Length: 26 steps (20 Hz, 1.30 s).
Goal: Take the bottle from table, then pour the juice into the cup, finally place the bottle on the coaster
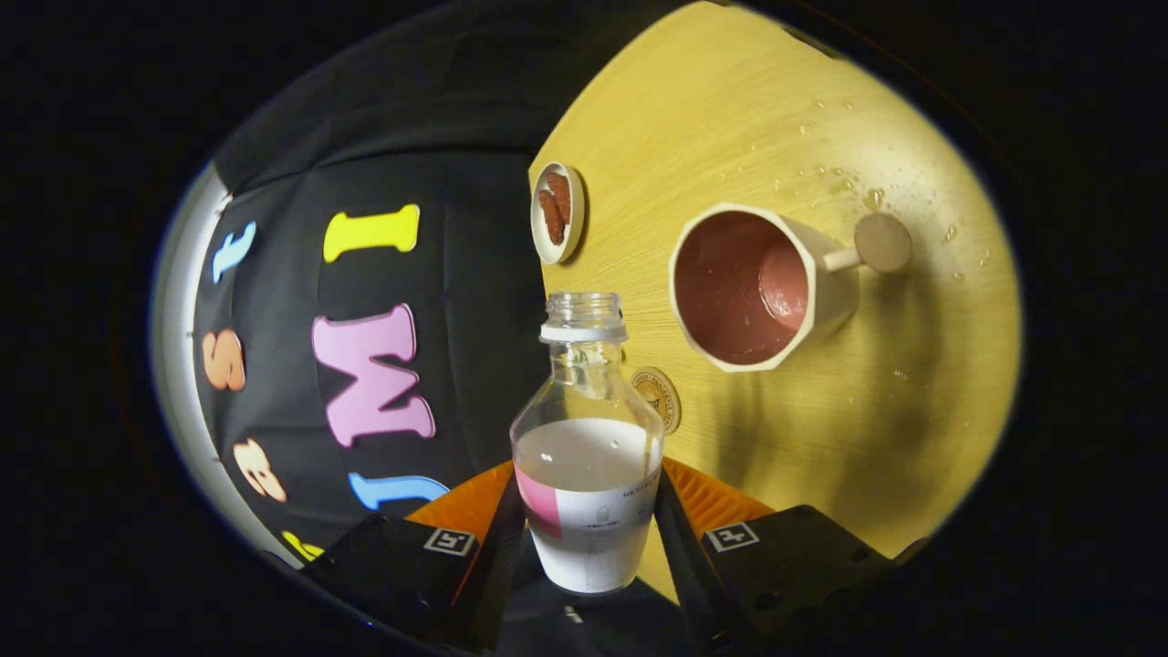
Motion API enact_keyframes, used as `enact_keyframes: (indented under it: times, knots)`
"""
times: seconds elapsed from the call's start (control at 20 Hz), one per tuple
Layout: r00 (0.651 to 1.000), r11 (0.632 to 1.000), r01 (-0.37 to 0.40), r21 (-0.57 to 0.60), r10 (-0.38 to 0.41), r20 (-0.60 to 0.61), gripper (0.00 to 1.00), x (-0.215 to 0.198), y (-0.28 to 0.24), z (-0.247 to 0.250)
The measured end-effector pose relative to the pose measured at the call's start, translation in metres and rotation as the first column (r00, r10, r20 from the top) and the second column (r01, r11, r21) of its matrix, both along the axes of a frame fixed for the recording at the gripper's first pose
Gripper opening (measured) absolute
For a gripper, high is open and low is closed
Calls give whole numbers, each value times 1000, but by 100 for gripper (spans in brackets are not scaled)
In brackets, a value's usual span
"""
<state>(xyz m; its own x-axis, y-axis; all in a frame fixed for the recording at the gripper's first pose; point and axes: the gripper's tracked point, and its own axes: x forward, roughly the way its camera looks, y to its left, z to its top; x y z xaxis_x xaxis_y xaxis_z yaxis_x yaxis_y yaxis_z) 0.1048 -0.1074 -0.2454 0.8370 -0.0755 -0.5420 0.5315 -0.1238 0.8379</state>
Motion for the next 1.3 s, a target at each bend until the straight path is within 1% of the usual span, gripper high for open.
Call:
enact_keyframes:
  times: [0.1, 0.15, 0.2, 0.25, 0.35, 0.45, 0.55, 0.7, 0.8, 0.85, 0.95, 1.0, 1.1, 1.15, 1.2, 1.25, 1.3]
  knots:
    - [998, 986, -64, -153, 60, -29, 76, -4, -1, 1]
    - [996, 969, -88, -232, 80, -44, 76, -5, -3, 3]
    - [993, 943, -113, -314, 99, -61, 76, -7, -6, 7]
    - [990, 909, -141, -393, 118, -82, 76, -8, -9, 9]
    - [980, 817, -198, -542, 152, -129, 76, -9, -12, 17]
    - [967, 698, -254, -670, 179, -180, 76, -6, -14, 27]
    - [957, 571, -288, -769, 197, -212, 76, 1, -11, 45]
    - [957, 379, -280, -882, 187, -223, 76, 16, -8, 76]
    - [957, 248, -263, -932, 188, -220, 76, 30, -3, 93]
    - [956, 192, -255, -948, 201, -216, 76, 41, 2, 100]
    - [949, 113, -240, -964, 237, -208, 76, 64, 16, 106]
    - [948, 61, -235, -970, 234, -215, 76, 73, 16, 102]
    - [951, -13, -203, -979, 238, -200, 76, 90, 22, 99]
    - [951, -44, -194, -980, 236, -199, 76, 99, 23, 96]
    - [952, -66, -190, -979, 231, -201, 76, 110, 24, 91]
    - [952, -80, -194, -978, 224, -207, 76, 119, 24, 83]
    - [952, -84, -201, -976, 219, -215, 77, 127, 24, 73]
